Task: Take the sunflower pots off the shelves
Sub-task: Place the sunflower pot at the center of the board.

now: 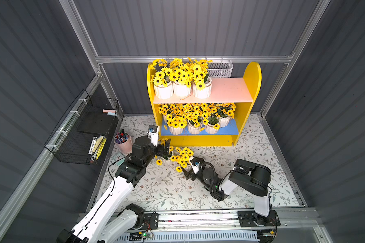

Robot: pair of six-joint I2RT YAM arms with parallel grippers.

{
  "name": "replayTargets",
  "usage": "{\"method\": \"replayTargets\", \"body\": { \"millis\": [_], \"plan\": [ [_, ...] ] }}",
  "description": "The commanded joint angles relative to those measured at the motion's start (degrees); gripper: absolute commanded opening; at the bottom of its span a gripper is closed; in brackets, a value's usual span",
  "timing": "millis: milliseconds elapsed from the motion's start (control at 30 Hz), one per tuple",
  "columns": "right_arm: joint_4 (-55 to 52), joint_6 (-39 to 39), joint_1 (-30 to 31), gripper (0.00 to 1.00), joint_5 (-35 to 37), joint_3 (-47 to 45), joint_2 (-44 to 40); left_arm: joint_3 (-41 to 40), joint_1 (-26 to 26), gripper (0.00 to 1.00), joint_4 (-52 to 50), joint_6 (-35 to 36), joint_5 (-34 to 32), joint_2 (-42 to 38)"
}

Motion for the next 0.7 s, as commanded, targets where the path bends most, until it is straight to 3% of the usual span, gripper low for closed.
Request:
{"method": "replayTargets", "body": {
  "millis": [0, 267, 333, 533, 667],
  "plan": [
    [1.9, -1.5, 0.4, 0.99, -1.4, -0.6, -1.7, -0.5, -0.1, 0.99, 1.0, 0.6, 1.1, -1.1],
    [1.6, 2.2, 0.6, 0.99, -0.8, -7.0, -4.2, -0.5, -0.2, 1.0, 0.9, 0.3, 1.9, -1.1],
    [0.1, 4.2, 0.5, 0.99, 2.3, -7.8, -4.7, -0.5, -0.2, 1.0, 0.9, 0.3, 2.1, -1.2],
    [-3.0, 5.4, -3.2, 0.98, 2.2, -3.7, -1.9, -0.5, -0.3, 0.99, 0.9, 0.1, 2.4, -1.1],
    [-1.9, 4.9, -6.0, 0.95, -1.8, 0.0, 1.8, -0.6, -0.4, 1.0, 1.0, 0.4, 2.4, -1.2]
  ]
}}
